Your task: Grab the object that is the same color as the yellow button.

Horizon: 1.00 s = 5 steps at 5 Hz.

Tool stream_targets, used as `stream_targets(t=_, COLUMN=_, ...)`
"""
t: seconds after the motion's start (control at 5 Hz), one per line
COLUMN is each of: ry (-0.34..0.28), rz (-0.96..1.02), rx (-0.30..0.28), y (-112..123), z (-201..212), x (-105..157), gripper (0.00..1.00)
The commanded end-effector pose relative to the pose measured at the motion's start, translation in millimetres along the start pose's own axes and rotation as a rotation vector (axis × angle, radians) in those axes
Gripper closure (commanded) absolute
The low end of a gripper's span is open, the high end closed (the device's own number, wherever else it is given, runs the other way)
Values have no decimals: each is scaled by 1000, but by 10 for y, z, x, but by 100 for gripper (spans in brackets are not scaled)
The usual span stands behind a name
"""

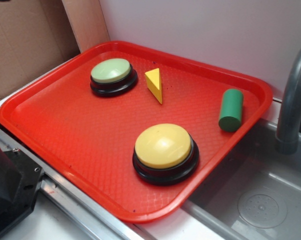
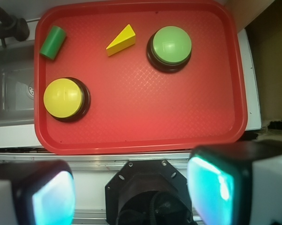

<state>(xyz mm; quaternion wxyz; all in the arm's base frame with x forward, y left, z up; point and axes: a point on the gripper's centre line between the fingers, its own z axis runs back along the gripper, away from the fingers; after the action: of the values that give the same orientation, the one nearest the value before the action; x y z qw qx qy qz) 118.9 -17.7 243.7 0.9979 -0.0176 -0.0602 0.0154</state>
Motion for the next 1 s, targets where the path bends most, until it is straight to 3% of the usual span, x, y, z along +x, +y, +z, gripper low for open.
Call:
stream_targets(t=0.0, ry=0, rz=0, rx=0, y=0, z=0, x=0, gripper=0)
stream_targets(t=0.2, ry=-36, rz=145, rx=18, y=-63, z=-228, x=309, gripper=0)
stream_targets(t=0.6, ry=-208, rz=587, rx=38, y=-1, z=-745, x=871, gripper=0)
stream_targets(t=0.8, ry=-228, rz=658, rx=31, y=-11, z=-1088, x=1129, gripper=0)
